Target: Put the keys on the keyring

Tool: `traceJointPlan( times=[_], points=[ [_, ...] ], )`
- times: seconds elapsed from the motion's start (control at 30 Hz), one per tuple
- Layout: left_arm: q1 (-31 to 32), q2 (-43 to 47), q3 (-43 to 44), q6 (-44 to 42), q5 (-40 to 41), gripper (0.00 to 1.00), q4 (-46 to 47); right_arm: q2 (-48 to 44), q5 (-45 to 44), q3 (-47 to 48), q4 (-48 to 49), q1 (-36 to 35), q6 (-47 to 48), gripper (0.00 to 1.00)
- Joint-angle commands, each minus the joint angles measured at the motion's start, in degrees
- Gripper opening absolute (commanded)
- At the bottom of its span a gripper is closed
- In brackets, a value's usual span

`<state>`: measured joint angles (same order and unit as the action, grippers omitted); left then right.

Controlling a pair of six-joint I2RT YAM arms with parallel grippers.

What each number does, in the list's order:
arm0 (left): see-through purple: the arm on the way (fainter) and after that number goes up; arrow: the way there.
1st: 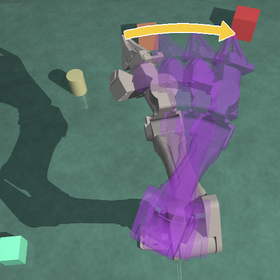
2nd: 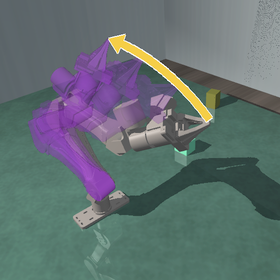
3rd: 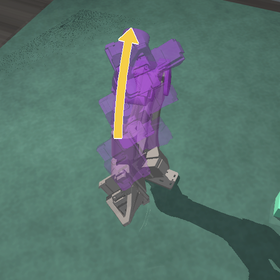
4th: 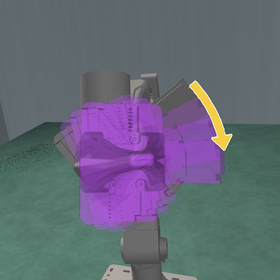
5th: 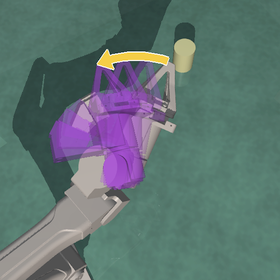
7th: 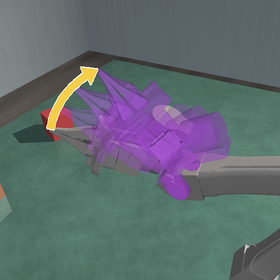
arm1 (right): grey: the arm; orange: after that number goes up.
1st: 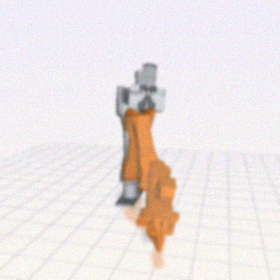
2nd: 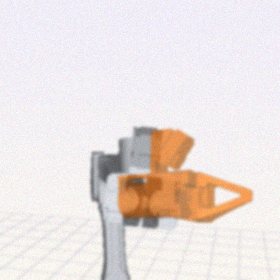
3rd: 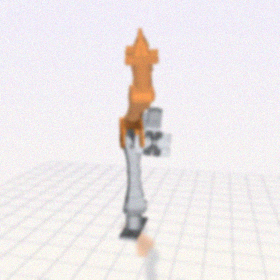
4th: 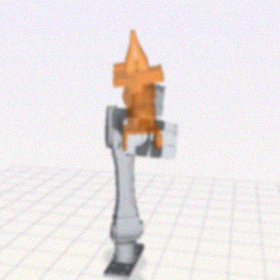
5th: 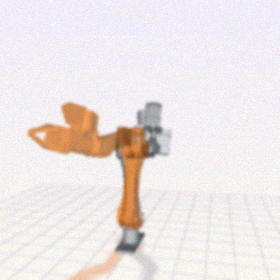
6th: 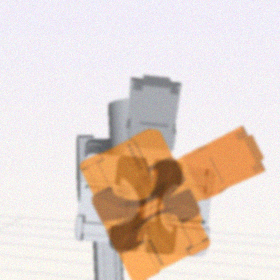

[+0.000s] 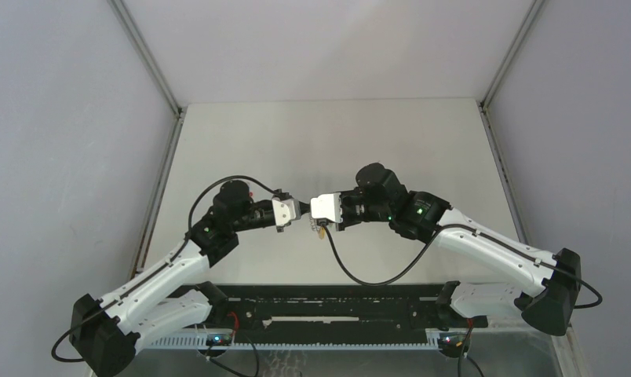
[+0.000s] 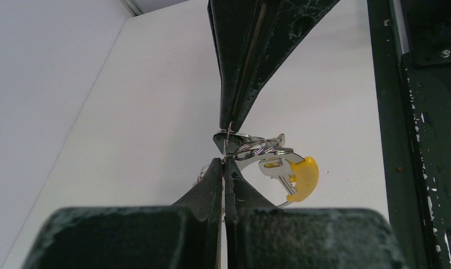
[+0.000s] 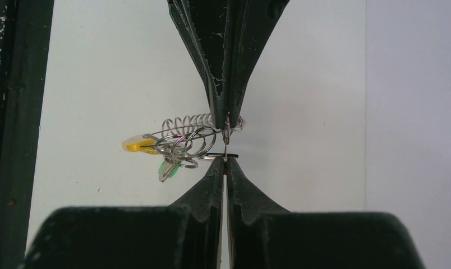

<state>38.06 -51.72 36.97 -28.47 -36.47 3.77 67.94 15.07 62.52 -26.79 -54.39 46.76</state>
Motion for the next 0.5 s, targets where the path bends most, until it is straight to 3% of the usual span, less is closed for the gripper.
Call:
traceJointPlan(
  times=[0.0, 0.47],
  points=[
    [-0.36, 0.13, 0.87, 1.04, -1.84, 0.00, 3.33, -0.44, 0.30, 0.22, 2.18, -0.56, 0.52, 0.00],
    [-0.36, -0.34, 1.58, 1.10, -3.51, 0.00, 3.08, -0.10, 2.07, 0.25, 2.57, -0.90, 0.91, 0.00]
  ],
)
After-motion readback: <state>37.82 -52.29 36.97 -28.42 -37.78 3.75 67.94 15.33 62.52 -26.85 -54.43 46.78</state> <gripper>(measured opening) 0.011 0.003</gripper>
